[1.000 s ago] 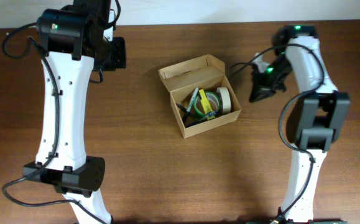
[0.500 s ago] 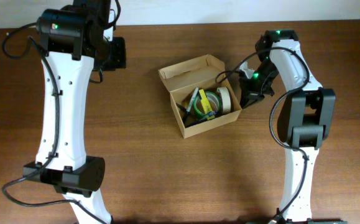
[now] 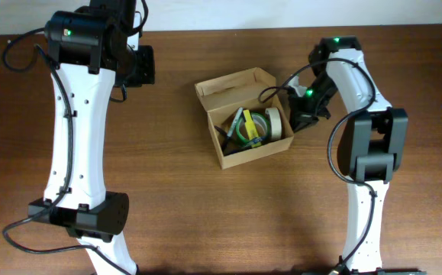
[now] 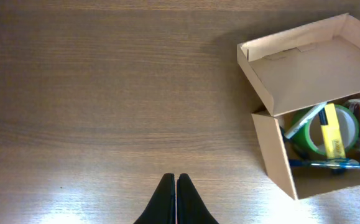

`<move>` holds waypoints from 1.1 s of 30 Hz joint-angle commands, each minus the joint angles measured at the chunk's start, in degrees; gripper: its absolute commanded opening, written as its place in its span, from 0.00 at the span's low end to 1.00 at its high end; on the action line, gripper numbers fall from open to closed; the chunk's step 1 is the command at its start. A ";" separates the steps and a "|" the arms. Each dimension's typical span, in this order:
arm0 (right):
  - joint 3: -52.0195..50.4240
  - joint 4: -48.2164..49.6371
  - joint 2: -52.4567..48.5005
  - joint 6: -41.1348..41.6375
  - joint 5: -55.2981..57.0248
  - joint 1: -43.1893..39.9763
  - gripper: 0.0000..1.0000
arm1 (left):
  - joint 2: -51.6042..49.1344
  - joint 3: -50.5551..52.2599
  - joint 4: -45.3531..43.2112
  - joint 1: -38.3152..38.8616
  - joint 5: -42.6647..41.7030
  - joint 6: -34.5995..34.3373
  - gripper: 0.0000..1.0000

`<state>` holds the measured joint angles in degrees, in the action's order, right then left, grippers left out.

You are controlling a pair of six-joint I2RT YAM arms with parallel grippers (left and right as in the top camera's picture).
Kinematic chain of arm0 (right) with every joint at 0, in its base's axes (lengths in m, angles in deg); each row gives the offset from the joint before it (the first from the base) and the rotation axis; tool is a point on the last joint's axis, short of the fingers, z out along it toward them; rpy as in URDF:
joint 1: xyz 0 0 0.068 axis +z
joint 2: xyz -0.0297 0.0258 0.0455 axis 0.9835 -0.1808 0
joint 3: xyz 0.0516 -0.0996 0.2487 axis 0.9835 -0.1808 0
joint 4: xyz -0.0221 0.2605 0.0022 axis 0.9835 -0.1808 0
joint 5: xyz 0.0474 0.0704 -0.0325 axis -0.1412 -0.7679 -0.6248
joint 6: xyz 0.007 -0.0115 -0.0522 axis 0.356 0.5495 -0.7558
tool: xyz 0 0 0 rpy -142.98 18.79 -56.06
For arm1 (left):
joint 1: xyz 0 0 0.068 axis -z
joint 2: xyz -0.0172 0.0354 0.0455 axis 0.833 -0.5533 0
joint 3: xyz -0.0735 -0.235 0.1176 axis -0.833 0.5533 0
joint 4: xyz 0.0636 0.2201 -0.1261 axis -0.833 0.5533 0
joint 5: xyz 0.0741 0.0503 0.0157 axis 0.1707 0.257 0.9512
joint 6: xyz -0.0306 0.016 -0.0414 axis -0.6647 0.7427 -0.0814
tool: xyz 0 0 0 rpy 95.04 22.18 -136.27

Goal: Pack container

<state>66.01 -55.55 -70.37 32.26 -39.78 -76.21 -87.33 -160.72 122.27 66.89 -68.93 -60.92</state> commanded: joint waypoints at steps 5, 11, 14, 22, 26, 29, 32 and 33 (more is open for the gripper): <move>-0.35 0.20 -0.15 0.90 -3.80 5.14 0.04 | 2.21 -0.13 0.20 -0.15 -0.61 -0.33 0.02; -0.35 0.85 -0.15 2.93 -4.83 6.86 0.04 | 2.21 -0.13 0.17 -0.15 -0.59 -0.33 0.02; -0.33 1.07 -0.15 3.89 -4.74 6.97 0.04 | 2.21 -0.13 0.20 -0.15 -0.44 -0.31 0.02; -0.33 3.02 -0.15 5.62 -8.59 7.15 0.04 | 2.21 -0.13 0.20 -0.15 -0.44 -0.28 0.02; -0.33 3.89 -0.15 6.12 -10.12 7.54 0.04 | 2.21 -0.13 0.17 -0.15 -0.44 -0.24 0.02; -0.33 4.31 -0.15 6.93 -10.34 7.65 0.04 | 2.21 -0.13 0.17 -0.15 -0.42 -0.11 0.02; -0.33 4.57 -0.15 8.11 -10.40 7.91 0.04 | 2.21 -0.13 0.17 -0.15 -0.42 -0.11 0.02; -0.33 4.76 -0.15 8.41 -10.62 8.15 0.04 | 2.21 -0.13 0.17 -0.15 -0.42 -0.11 0.02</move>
<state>66.01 -51.20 -70.37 39.24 -48.08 -69.23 -87.33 -160.72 122.27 66.89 -68.93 -60.92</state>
